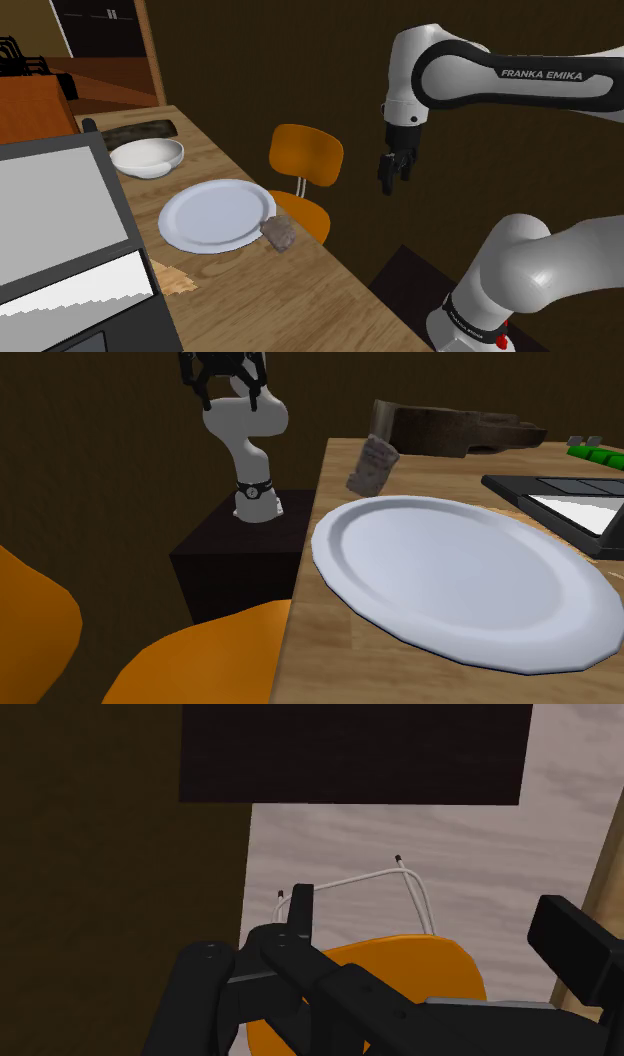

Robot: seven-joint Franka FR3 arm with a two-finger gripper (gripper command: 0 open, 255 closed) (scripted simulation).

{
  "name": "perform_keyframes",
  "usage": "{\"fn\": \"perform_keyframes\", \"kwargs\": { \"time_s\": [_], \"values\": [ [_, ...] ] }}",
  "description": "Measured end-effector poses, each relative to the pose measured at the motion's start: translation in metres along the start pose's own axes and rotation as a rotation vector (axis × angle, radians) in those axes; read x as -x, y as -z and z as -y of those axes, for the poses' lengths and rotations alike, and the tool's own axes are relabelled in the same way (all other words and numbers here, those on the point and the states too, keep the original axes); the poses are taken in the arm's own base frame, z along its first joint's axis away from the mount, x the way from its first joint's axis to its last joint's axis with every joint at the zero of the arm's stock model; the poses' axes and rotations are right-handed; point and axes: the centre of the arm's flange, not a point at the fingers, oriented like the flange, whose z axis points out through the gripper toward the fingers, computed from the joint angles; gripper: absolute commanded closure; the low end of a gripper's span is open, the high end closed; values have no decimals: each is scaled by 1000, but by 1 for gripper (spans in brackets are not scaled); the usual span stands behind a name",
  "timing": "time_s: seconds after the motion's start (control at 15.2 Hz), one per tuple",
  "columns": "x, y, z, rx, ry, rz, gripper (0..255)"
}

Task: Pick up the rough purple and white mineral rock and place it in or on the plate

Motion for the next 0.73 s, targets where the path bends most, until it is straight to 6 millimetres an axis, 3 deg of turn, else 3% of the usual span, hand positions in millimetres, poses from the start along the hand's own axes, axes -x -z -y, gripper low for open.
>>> {"fn": "perform_keyframes", "kwargs": {
  "time_s": [0.26, 0.73],
  "values": [
    [-9, -1, 23, -11, -7, -5, 0],
    [-42, -1, 101, -48, -31, -19, 0]
  ]
}}
